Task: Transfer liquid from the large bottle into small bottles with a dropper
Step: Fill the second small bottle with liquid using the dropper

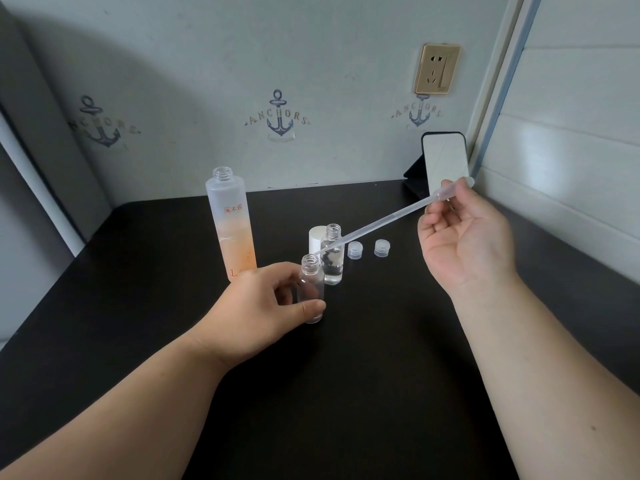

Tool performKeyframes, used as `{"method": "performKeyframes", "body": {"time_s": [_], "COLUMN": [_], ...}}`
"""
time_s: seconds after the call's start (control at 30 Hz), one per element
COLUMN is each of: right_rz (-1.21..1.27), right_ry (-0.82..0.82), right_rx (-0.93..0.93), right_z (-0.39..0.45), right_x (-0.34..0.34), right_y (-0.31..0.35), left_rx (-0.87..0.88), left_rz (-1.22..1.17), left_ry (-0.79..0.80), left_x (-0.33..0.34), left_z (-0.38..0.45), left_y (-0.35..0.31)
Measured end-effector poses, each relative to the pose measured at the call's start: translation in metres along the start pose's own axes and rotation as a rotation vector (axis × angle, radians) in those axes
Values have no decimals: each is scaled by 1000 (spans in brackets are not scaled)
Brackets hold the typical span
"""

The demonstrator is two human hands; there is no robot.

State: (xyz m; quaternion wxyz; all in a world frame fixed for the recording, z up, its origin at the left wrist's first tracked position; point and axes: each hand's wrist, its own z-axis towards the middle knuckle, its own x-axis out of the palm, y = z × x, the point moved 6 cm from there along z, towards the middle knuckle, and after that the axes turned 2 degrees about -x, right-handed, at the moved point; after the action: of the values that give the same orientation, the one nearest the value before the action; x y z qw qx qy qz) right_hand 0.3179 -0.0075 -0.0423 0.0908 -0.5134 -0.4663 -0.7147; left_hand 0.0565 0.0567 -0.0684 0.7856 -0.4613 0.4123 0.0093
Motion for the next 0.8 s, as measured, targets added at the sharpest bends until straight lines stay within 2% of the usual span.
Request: {"method": "performKeyframes", "body": {"time_s": [0.33, 0.8], "right_rz": [8, -98], "right_ry": [8, 125], "right_rx": [10, 5], "right_z": [2, 2], "right_x": [0, 5], "right_y": [0, 2], "left_rx": [35, 15], "left_rz": [-116, -110], "left_ry": [-4, 10], "left_x": [1, 1], "left_z": [0, 0], "left_y": [0, 1]}}
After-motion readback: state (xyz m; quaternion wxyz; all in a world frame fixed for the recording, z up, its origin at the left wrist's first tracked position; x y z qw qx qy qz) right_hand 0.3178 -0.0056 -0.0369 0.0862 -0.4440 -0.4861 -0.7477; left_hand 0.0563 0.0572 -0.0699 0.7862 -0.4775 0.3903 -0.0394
